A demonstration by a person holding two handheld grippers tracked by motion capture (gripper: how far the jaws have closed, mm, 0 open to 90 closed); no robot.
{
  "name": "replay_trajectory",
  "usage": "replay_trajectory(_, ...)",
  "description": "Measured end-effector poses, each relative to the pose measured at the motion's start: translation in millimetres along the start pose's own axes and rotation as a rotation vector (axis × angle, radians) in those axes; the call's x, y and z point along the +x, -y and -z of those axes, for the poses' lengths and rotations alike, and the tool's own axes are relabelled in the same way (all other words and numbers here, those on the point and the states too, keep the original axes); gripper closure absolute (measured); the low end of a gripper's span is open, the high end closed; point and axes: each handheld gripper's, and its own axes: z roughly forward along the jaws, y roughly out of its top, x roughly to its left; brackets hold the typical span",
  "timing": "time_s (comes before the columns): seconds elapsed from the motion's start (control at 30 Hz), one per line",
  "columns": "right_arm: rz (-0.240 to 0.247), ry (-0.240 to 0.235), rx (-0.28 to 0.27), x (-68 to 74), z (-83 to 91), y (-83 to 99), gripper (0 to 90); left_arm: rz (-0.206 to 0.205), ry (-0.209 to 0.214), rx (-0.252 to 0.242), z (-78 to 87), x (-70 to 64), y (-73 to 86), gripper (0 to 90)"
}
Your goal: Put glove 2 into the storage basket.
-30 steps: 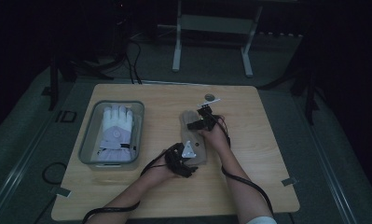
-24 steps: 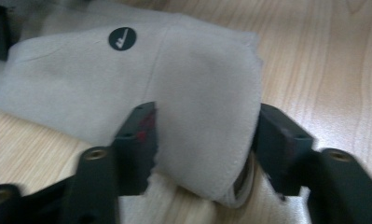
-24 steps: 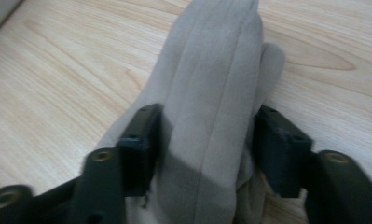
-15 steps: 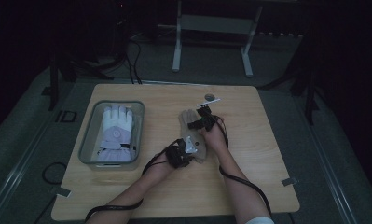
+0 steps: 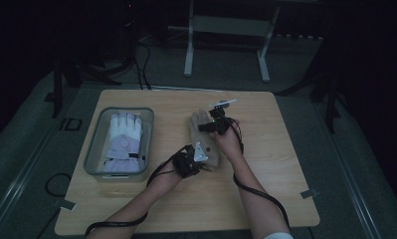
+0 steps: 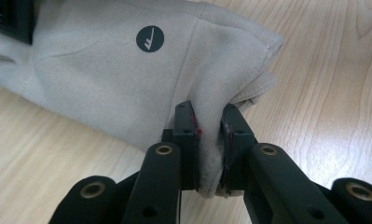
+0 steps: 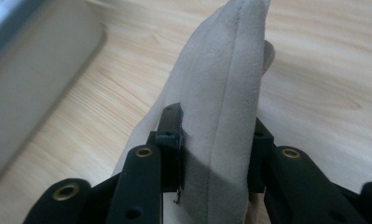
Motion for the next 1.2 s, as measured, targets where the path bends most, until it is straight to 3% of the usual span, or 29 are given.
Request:
replay_trajectory(0.27,0.015,-0.027,-0.044,23.7,12.8,-16.1,66.8,0.014,-0.035,0.01,32.6,8.2,2.7,79.8)
replay_trajectory(0.6,0.056,-0.087,-0.08,59.5,20.5,-36.4,66.8,-0.002,-0.094,0.012,72.8,12.1,8.8,79.8)
replay_trajectory(1.2,0.136,-0.152,-0.097,121.6,4.6,-62.6,66.8,0.033,-0.159,0.037,120.9,28.1,46.3,79.8)
